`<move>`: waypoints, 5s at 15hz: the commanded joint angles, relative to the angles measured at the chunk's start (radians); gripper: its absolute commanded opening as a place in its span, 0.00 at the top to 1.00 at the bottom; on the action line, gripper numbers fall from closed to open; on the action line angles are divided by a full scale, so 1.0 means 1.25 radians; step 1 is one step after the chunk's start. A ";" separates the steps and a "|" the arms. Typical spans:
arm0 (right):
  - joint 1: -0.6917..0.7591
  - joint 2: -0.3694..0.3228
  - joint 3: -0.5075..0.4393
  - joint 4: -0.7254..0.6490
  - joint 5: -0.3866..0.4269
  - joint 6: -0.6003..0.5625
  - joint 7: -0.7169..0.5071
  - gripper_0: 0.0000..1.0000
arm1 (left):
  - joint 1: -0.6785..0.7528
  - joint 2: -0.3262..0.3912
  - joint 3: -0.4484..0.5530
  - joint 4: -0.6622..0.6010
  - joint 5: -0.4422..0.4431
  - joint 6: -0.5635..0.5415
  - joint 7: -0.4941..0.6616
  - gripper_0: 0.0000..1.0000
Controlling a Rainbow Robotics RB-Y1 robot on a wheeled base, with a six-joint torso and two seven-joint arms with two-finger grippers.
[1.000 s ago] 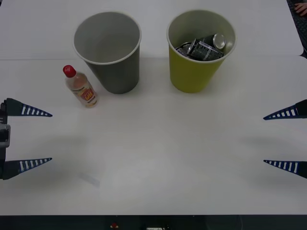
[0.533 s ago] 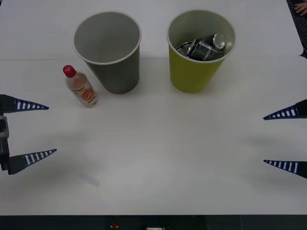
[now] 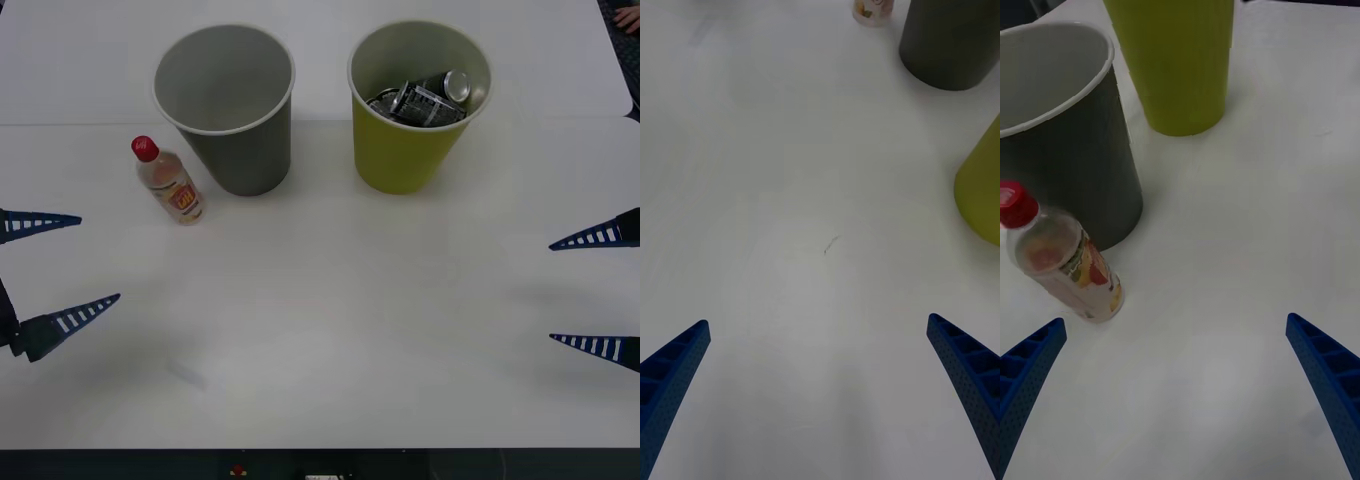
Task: Put the can into the green bin and the plastic bottle into the gray bin
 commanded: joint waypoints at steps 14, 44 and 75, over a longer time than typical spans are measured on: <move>0.000 0.000 0.000 0.000 0.000 0.000 0.000 0.00 | 0.137 0.023 -0.124 0.024 0.583 0.277 -0.461 0.00; 0.000 0.000 0.000 0.000 0.000 0.000 0.000 0.00 | -0.585 -0.092 -0.938 0.506 1.671 -0.001 -1.351 0.00; 0.000 0.000 0.000 0.000 0.000 0.000 0.000 0.00 | -0.819 -0.256 -0.996 0.720 1.729 0.074 -1.346 1.00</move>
